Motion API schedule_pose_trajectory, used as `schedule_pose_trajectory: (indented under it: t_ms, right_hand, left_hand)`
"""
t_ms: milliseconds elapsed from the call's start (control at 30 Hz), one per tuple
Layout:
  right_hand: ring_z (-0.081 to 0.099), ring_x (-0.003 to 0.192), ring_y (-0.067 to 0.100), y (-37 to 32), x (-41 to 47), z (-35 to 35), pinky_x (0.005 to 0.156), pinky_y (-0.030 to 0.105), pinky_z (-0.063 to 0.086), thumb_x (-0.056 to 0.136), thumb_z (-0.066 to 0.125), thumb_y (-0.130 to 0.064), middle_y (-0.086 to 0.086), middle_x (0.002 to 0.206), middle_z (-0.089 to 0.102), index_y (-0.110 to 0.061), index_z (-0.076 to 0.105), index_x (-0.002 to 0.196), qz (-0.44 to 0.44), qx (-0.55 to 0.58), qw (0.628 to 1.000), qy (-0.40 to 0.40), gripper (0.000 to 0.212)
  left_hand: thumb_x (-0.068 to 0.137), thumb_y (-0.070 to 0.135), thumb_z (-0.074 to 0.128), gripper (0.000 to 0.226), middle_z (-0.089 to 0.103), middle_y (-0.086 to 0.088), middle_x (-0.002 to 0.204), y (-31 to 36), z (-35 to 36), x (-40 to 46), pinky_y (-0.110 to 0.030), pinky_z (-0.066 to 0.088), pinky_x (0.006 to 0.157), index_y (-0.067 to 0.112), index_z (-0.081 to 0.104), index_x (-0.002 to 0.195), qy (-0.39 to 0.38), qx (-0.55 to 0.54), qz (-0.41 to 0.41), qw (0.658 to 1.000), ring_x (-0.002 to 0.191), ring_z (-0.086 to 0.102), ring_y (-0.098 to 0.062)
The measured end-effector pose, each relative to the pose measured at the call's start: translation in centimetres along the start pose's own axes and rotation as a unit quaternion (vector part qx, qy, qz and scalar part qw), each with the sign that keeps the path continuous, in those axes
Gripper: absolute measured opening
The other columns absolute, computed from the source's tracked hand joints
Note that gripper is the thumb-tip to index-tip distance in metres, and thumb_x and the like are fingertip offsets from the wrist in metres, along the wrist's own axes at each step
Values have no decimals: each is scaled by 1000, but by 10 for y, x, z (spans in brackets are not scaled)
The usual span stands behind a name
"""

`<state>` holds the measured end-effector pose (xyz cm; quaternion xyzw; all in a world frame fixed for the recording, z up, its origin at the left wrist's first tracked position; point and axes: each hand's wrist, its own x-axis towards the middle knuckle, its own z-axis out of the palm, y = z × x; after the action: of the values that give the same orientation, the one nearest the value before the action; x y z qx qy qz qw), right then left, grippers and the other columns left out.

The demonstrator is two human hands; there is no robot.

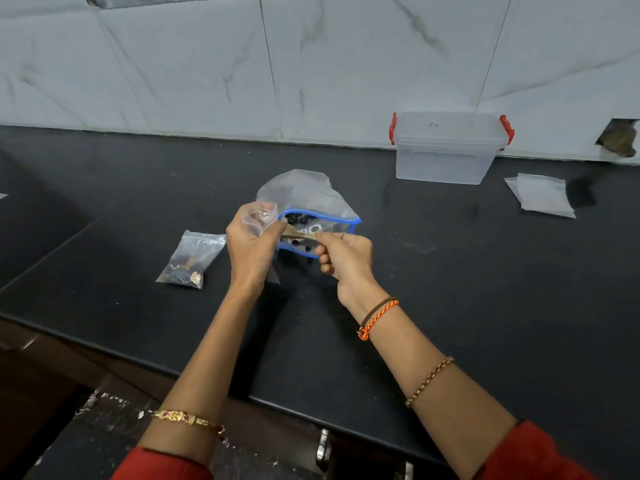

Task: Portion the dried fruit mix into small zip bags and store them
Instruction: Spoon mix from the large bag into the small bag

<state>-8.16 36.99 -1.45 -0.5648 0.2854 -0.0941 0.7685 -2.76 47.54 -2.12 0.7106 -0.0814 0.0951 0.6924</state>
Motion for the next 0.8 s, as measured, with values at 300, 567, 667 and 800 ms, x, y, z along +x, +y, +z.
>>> schedule_pose_trajectory:
  t_ms: [300,567,667,800]
  right_hand:
    - [45,40,3,-1,-7,-17,38,11,39,90,57,-12,-1,55,55,-8,61,73,-48,-12,998,39,18]
    - [63,70,26,13,4,-13,62,33,45,95,47,-19,12,76,69,-6,61,90,-317,-382,861,105,20]
    - [62,83,40,16,15,-10,64,37,40,99,37,-14,21,90,66,0,54,103,-365,-545,752,71,22]
    - [63,88,33,18,18,-6,67,35,42,98,43,-19,18,93,67,-3,57,103,-363,-541,758,18,23]
  left_hand:
    - [78,9,69,29,58,2,79,6,-2,-2,-27,43,52,33,54,81,23,6,-4,1000,62,52,-13]
    - [79,5,67,27,57,4,74,8,1,-4,-23,44,52,29,53,82,24,-13,-18,999,58,52,-9]
    - [79,4,67,26,58,6,77,7,2,-3,-18,48,58,27,55,83,21,-16,-12,1000,63,57,-1]
    - [79,2,65,25,59,2,78,3,0,2,-21,49,56,26,56,84,15,-23,-20,999,63,57,-6]
